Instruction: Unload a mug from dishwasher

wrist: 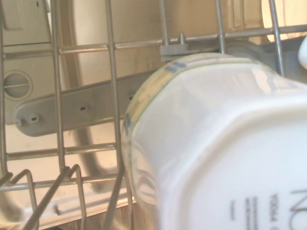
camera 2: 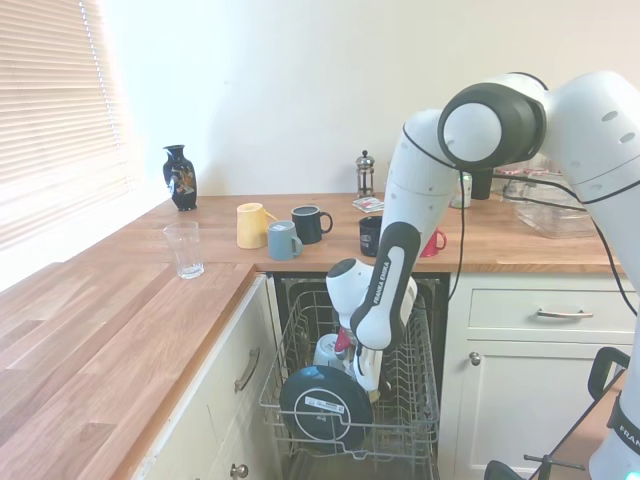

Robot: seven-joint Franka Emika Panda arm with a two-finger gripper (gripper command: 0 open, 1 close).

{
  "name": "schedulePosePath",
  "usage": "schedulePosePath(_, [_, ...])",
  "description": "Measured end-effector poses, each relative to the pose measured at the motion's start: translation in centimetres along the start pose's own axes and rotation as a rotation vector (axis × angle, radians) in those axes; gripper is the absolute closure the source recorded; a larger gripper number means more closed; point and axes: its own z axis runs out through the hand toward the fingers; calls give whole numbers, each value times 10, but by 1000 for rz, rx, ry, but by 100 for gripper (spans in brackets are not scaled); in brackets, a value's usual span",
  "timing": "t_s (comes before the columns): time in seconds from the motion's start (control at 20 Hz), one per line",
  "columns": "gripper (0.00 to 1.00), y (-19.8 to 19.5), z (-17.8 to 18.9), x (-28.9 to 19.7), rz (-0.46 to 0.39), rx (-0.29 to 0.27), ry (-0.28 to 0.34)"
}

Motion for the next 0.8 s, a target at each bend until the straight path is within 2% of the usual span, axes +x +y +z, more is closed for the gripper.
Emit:
schedulePosePath(0.35, [100, 9, -6, -1, 35, 28, 13])
schedulePosePath(0.8, [100, 29, -42, 0, 82, 72, 45])
